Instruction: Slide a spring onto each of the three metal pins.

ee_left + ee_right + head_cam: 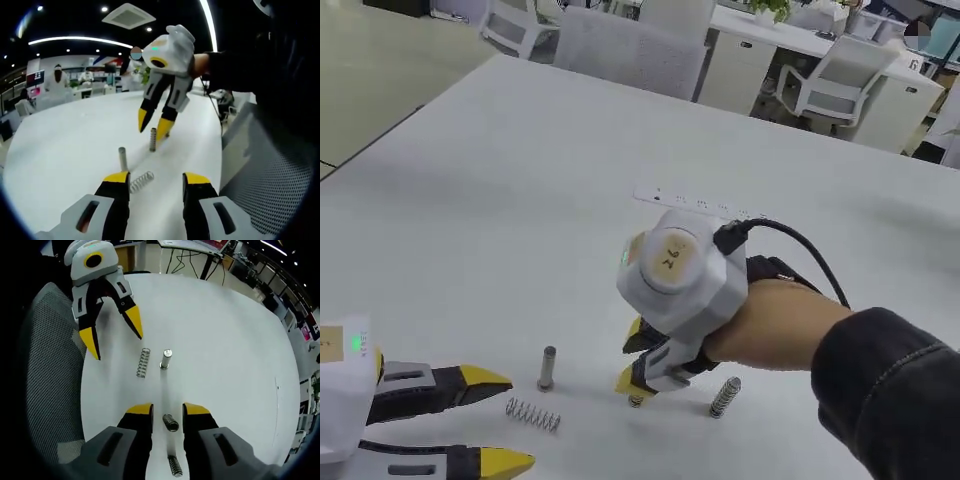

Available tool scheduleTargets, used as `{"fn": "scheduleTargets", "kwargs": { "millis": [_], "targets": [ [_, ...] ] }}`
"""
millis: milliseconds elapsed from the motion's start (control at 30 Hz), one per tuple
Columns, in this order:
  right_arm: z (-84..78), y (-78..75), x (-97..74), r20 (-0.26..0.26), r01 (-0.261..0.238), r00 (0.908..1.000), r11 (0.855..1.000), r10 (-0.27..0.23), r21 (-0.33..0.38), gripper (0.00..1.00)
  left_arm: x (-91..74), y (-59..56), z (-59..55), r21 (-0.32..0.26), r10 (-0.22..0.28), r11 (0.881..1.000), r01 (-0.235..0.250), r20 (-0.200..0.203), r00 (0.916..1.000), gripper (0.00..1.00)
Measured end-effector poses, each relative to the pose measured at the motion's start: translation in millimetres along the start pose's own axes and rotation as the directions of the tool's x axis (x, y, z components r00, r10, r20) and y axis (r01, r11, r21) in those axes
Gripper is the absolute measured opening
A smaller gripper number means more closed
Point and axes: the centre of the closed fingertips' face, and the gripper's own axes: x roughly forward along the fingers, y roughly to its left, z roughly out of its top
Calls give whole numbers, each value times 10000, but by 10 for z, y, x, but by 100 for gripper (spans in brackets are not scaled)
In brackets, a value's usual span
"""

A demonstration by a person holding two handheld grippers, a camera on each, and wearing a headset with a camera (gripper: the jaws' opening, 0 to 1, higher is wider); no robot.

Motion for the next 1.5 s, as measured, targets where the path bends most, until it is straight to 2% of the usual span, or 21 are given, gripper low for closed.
{"fn": "scheduleTargets", "kwargs": {
  "millis": [267,633,767,1000,1333,1500],
  "targets": [
    [134,175,117,161,-425,9990,9990,427,-142,20,-2,6,5,24,26,10000,-26,-4,10000,35],
    [225,357,295,313,-902,9954,9957,908,-192,17,9,-2,-15,26,2,10000,-2,-66,10000,34],
    [294,404,349,541,-1083,9927,9941,1083,-28,16,7,-2,-27,26,6,10000,-6,-95,10000,34],
    [315,463,479,498,-1117,9925,9937,1118,-38,16,-5,-3,-40,18,6,10000,-6,-115,9999,33],
    [328,429,574,507,-952,9943,9950,935,316,13,-5,-5,-51,21,-13,10000,14,-146,9999,33],
    [298,440,630,327,-934,9952,9950,922,346,12,-9,0,-54,9,6,10000,-6,-141,9999,32]
  ]
}}
